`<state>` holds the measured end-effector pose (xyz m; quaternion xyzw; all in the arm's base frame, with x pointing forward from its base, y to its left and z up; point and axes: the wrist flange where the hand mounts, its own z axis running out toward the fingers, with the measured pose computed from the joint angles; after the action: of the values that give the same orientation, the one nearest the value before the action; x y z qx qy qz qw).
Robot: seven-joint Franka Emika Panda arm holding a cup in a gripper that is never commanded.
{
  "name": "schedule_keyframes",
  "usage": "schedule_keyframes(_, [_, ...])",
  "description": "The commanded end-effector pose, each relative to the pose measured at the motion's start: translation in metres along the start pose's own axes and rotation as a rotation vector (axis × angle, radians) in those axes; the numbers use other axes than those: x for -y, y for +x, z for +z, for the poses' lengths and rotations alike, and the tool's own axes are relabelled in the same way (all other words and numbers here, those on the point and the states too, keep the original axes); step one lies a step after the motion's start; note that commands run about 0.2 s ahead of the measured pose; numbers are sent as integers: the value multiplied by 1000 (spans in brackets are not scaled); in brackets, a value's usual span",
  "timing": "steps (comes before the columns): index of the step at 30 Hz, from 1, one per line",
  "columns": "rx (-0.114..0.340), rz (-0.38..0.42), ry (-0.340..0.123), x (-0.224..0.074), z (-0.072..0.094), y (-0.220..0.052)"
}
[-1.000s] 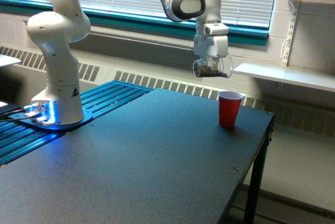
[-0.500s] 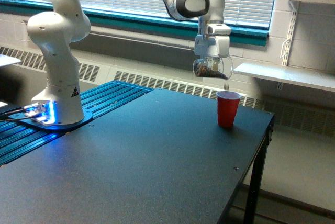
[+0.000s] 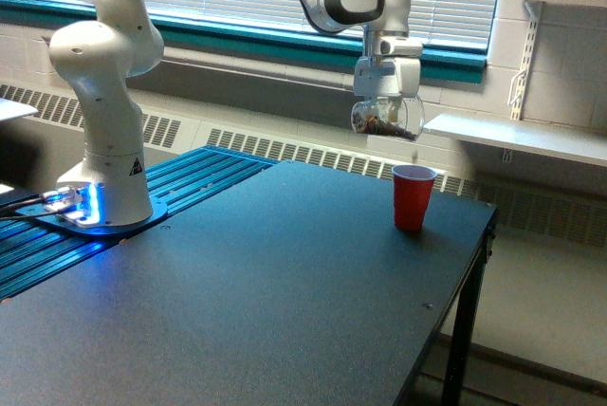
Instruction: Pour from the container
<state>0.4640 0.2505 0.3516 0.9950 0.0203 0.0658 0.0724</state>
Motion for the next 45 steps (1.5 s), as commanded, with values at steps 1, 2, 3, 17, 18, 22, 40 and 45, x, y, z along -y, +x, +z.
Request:
schedule_keyframes(1, [5, -31, -17, 7, -5, 1])
schedule_keyframes(2, [6, -34, -19, 7, -6, 1])
schedule_keyframes(3, [8, -38, -22, 7, -6, 1])
schedule_keyframes(17, [23, -68, -52, 6, -11, 2])
schedule_keyframes(18, [24, -69, -53, 6, -11, 2])
schedule_keyframes(22, [29, -74, -63, 6, -12, 2])
schedule_keyframes(40, [53, -102, -112, 6, -25, 5])
schedule_keyframes(45, [64, -110, -126, 6, -29, 6])
